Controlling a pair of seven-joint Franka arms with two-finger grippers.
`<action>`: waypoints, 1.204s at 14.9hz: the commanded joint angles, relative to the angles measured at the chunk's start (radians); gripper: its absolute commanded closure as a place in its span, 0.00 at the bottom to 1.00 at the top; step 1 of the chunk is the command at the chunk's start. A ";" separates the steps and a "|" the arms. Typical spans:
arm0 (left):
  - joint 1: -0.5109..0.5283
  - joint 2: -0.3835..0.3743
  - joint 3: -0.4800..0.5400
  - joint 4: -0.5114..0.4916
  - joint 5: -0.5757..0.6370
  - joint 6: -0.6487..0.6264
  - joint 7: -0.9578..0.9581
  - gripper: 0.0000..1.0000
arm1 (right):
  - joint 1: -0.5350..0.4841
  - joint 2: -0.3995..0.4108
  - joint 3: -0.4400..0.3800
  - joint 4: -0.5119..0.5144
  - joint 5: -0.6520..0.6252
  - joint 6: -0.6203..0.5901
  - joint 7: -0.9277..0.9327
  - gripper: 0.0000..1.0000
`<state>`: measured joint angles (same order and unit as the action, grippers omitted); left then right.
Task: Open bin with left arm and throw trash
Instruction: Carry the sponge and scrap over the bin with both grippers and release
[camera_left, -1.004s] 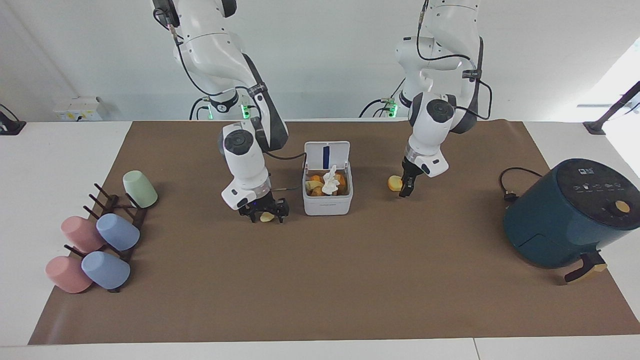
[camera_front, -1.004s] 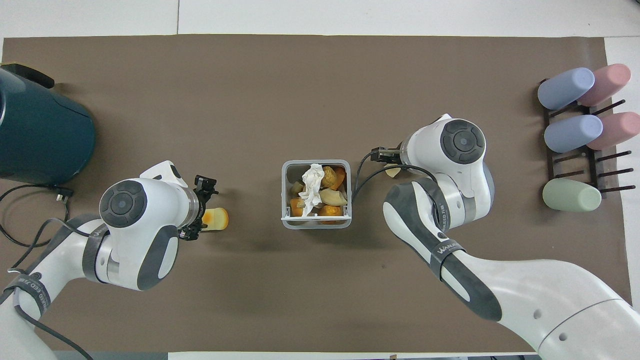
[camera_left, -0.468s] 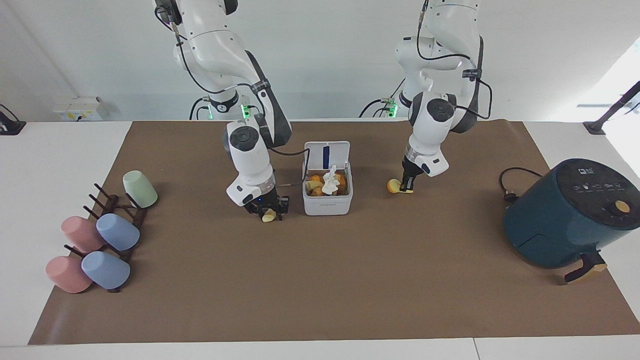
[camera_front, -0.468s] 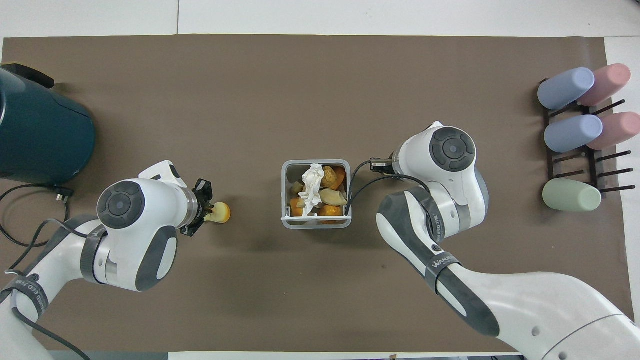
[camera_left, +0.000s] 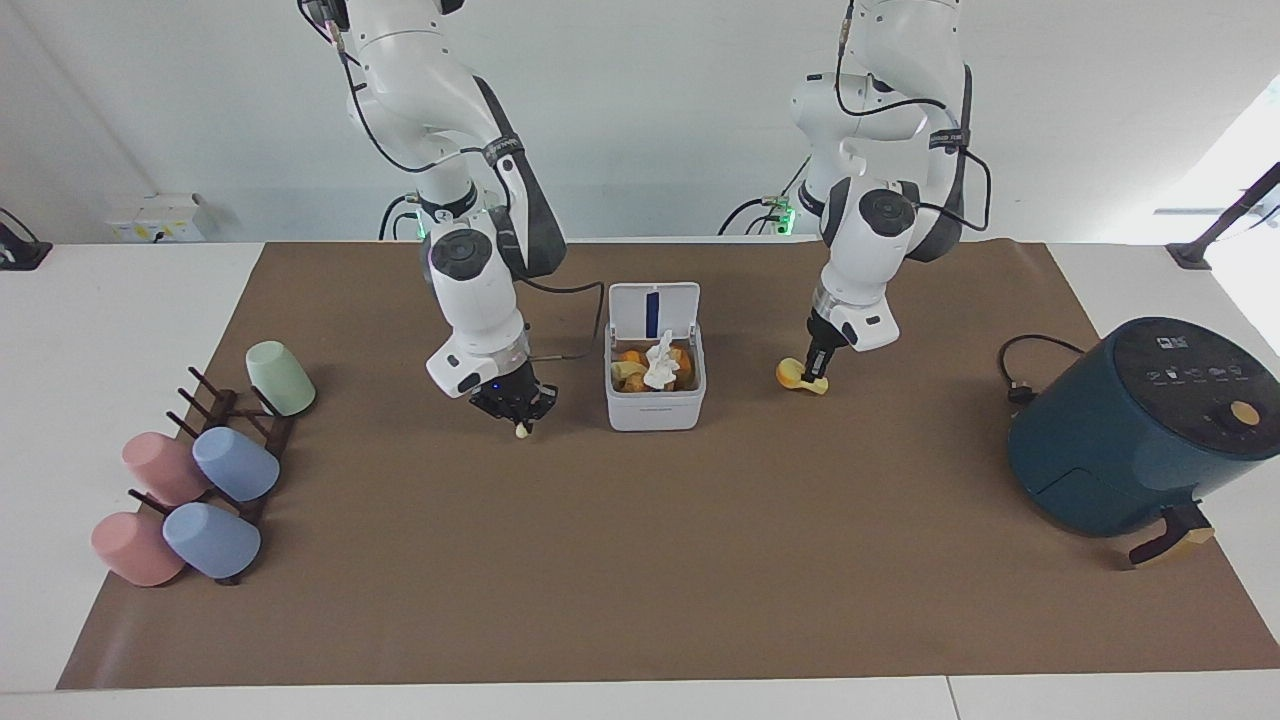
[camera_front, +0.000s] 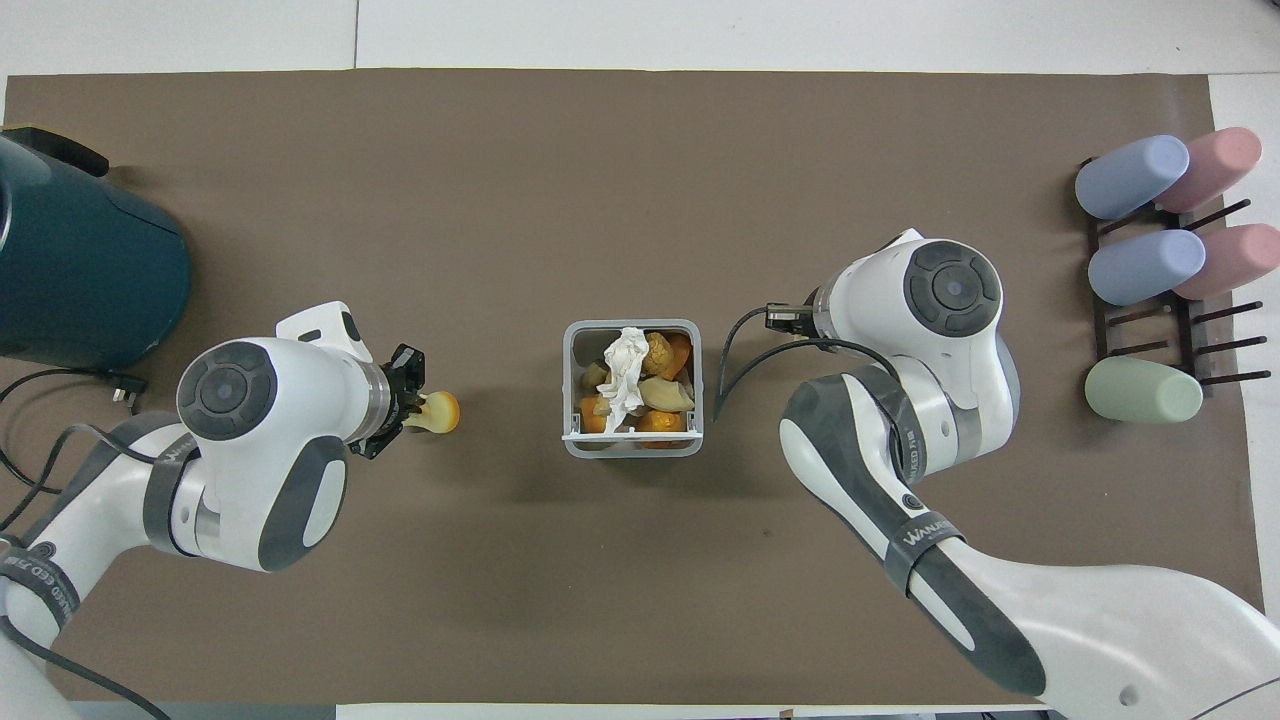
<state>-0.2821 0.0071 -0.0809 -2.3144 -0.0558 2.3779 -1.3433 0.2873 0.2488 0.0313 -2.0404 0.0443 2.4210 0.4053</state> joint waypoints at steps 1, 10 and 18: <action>0.003 -0.003 0.006 0.125 0.008 -0.130 0.070 1.00 | -0.030 -0.075 0.013 0.018 0.000 -0.081 0.015 1.00; 0.000 0.085 -0.003 0.515 -0.090 -0.349 0.199 1.00 | 0.027 -0.066 0.027 0.216 0.037 -0.232 0.135 1.00; -0.185 0.154 -0.003 0.494 -0.191 -0.110 0.369 1.00 | 0.067 -0.085 0.033 0.243 0.057 -0.278 0.223 1.00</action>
<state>-0.3695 0.1142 -0.0974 -1.8050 -0.2204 2.1888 -1.0072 0.3270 0.1640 0.0572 -1.8070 0.0779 2.1451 0.5584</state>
